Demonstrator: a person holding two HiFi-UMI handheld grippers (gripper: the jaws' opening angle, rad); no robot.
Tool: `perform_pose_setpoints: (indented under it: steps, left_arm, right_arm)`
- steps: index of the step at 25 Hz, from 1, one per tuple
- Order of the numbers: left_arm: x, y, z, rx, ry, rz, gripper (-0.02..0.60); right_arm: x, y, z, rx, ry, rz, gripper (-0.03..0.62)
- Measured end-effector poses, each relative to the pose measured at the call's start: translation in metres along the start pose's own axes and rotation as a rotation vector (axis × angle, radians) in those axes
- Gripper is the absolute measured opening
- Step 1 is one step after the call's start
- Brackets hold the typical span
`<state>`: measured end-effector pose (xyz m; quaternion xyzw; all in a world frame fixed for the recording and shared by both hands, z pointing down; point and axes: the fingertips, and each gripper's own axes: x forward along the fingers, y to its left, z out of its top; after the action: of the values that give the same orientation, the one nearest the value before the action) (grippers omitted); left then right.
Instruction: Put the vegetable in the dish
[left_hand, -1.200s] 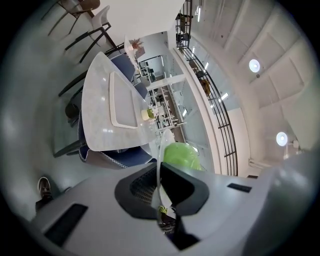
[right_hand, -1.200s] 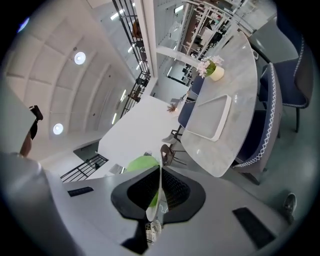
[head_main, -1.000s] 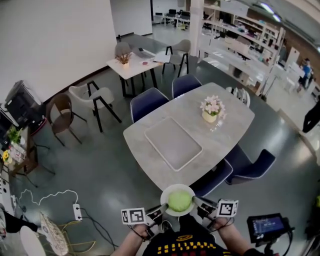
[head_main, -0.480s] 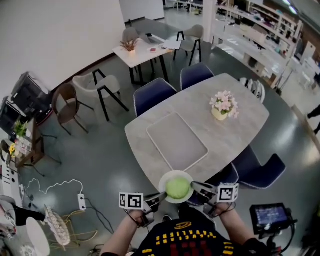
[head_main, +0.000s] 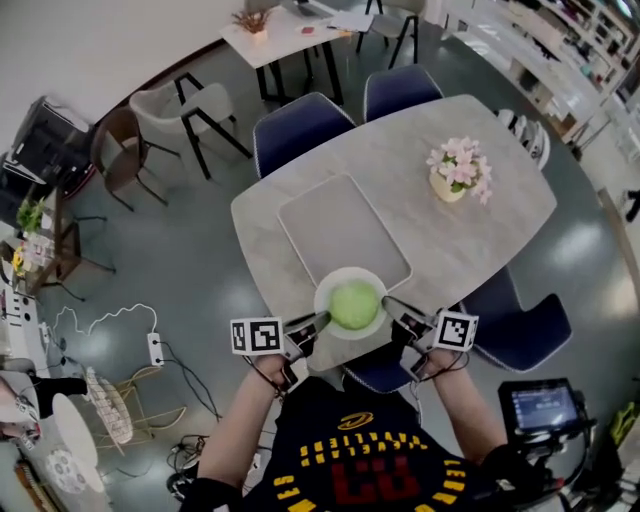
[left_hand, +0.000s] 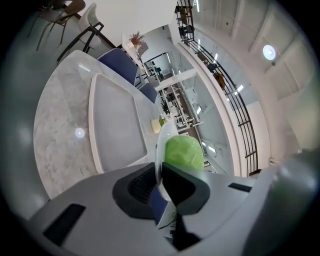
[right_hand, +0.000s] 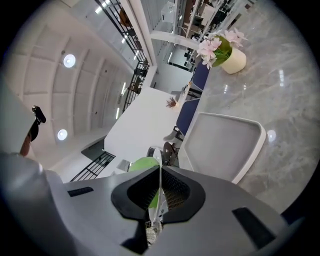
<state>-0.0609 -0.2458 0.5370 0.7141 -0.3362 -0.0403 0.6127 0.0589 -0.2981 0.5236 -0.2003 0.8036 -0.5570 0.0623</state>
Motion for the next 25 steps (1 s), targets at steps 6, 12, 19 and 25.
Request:
perform_pose_setpoints:
  steps: [6,12,19,25]
  left_arm:
    - [0.018,0.027,0.022,-0.023,0.024,0.07,0.038]
    - [0.039,0.057,0.052,-0.033,0.07,0.086,0.04]
    - [0.068,0.09,0.104,-0.08,0.075,0.071,0.04]
    - [0.084,0.12,0.134,-0.065,0.061,0.139,0.04]
  right_arm:
    - [0.026,-0.024,0.017,0.028,0.003,0.017,0.017]
    - [0.054,-0.058,0.036,0.032,-0.006,-0.01,0.017]
    - [0.079,-0.095,0.057,0.056,-0.075,-0.084,0.018]
    - [0.093,-0.131,0.047,0.153,-0.069,-0.256,0.018]
